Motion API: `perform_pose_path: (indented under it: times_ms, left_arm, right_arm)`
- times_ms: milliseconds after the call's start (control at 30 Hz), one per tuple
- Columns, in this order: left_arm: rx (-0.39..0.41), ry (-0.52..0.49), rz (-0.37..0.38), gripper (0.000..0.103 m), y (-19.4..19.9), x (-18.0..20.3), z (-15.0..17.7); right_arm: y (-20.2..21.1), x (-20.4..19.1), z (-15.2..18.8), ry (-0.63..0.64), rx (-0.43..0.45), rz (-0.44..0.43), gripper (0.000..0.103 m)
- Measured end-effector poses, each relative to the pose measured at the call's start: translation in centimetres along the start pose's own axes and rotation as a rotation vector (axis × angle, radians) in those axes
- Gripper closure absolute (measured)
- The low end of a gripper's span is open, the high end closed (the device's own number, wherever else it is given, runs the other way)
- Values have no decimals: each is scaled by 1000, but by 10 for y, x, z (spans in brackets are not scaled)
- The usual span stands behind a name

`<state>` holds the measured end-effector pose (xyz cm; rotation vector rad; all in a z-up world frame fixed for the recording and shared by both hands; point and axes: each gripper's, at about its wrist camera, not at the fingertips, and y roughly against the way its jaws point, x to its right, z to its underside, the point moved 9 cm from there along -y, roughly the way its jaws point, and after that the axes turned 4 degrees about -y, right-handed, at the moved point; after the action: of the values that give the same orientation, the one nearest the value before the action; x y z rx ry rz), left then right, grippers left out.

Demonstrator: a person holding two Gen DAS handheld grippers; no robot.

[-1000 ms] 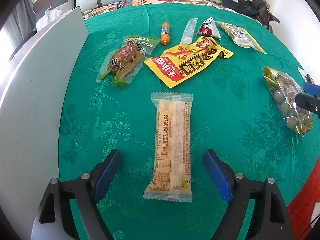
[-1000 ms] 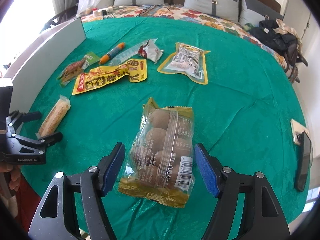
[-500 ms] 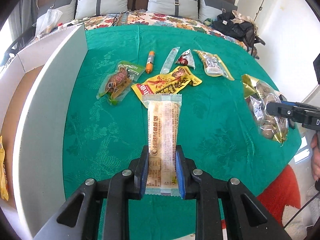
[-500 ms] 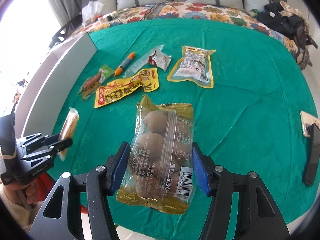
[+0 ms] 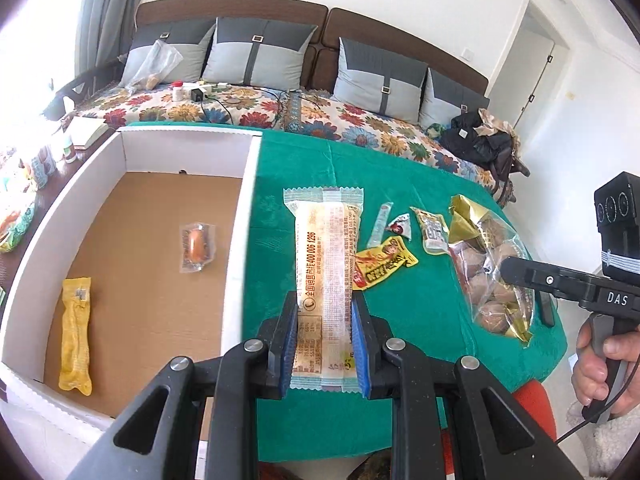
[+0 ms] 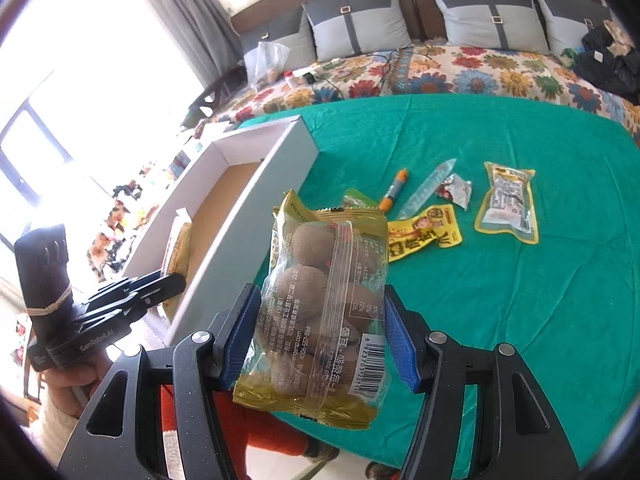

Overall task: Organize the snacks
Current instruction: 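Carry the wafer bar and egg bag into the white box and open both grippers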

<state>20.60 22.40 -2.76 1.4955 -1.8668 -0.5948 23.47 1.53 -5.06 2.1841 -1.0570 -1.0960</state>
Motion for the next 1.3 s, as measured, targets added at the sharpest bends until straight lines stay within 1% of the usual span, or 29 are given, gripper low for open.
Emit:
perform_pose_path:
  times_ms: [100,133,267,367,433,533,700,733,767,800,833,867,900,1000,1100,1200,1300]
  left_arm:
    - [15,40,-90,79,15,-53,-6]
    - [16,61,-109,79,19,-69,-6]
    - [9,120,-186,79,29,-126,-1]
    - [-13,155,-231,79,26,-157,8]
    - [-32,171,-259,79,23,-174,18]
    - [-64,185,-300,79,17,-193,29]
    - [-88,206,-326,79,7,-209,39]
    - [-92,209,-334,73,6,-211,39]
    - [-97,213,-342,57,4,-212,40]
    - [-98,219,-350,46,3,-213,40]
    - [-90,223,-361,25,4,-214,40]
    - [-74,225,-373,19,7,-214,39]
    - [-58,224,-379,17,10,-212,38]
    - [-50,228,-380,17,12,-208,38]
    - [-25,228,-385,17,15,-200,37]
    - [-5,228,-380,15,16,-186,39]
    - [0,212,-364,15,13,-164,42]
  right_arm:
    - [-12,-49,-11,29,4,-72,40]
    - [-18,-66,-15,41,3,-90,40]
    - [-46,-133,-24,120,-4,-125,40]
    - [-71,-175,-22,183,-20,-138,40]
    - [-90,-194,-17,206,-45,-141,40]
    - [-119,-213,-11,261,-66,-99,40]
    - [-149,-217,-7,302,-78,-28,39]
    - [-153,-217,-8,302,-81,-26,37]
    - [-154,-217,-10,302,-80,-25,37]
    - [-154,-217,-11,306,-76,-17,35]
    - [-152,-216,-13,311,-71,-6,30]
    - [-149,-216,-15,317,-60,-1,29]
    - [-144,-215,-18,324,-49,-2,29]
    - [-133,-210,-26,333,-11,5,29]
    - [-120,-193,-34,297,39,18,26]
    - [-112,-161,-37,242,73,48,25]
    - [-109,-120,-30,204,77,108,25]
